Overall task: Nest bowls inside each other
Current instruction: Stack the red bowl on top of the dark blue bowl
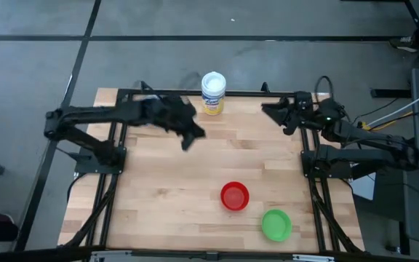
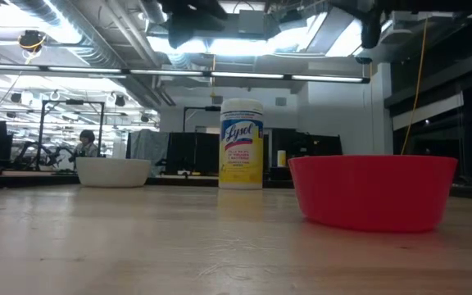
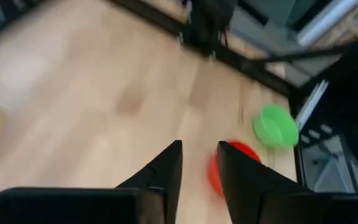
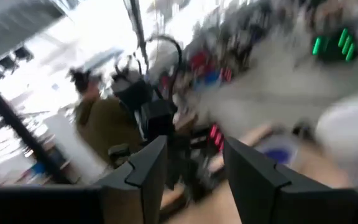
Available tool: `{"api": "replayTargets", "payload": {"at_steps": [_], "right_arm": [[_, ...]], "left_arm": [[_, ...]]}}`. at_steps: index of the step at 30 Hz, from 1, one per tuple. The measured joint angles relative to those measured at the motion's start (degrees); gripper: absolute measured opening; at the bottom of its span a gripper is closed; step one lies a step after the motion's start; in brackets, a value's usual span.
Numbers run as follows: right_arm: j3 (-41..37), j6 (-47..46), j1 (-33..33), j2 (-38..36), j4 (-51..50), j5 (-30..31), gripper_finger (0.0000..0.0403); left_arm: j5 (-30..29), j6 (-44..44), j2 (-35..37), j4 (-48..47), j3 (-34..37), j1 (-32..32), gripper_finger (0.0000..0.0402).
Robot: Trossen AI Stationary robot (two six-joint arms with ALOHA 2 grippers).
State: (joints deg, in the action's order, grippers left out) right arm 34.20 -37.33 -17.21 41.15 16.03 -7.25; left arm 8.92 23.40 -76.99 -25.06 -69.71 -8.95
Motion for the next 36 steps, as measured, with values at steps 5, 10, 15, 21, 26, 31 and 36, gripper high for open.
{"api": "replayTargets", "payload": {"at_steps": [5, 10, 15, 21, 26, 31, 36], "right_arm": [[0.02, -7.73, 4.32, 3.77, -13.56, -12.58, 0.0160], [-0.01, -8.29, 12.77, 7.34, -28.49, -17.02, 0.0160], [0.00, -10.81, 20.26, 11.34, -30.12, -17.94, 0.0160], [0.00, -13.24, 25.18, 20.03, -30.12, -16.93, 0.0160], [-0.02, -14.54, 25.67, 27.19, -27.29, -16.62, 0.0160], [-0.02, -16.79, 25.68, 33.20, -21.58, -17.57, 0.0160], [-0.02, -19.44, 25.68, 37.87, -16.99, -17.70, 0.0160]], "left_arm": [[-2.92, 6.13, -7.37, 4.57, 0.02, 7.82, 0.0140], [-6.25, 9.22, -11.78, 10.19, 0.02, 10.83, 0.0166], [-8.79, 9.56, -13.96, 10.20, 0.10, 11.49, 0.0170], [-9.61, 8.06, -15.84, 9.40, 0.15, 11.49, 0.0170], [-9.48, 7.39, -16.07, 8.74, 0.15, 11.49, 0.0169], [-8.55, 7.14, -16.06, 8.52, 0.15, 11.49, 0.0167], [-7.50, 6.91, -16.06, 8.09, 0.15, 11.81, 0.0166]]}}
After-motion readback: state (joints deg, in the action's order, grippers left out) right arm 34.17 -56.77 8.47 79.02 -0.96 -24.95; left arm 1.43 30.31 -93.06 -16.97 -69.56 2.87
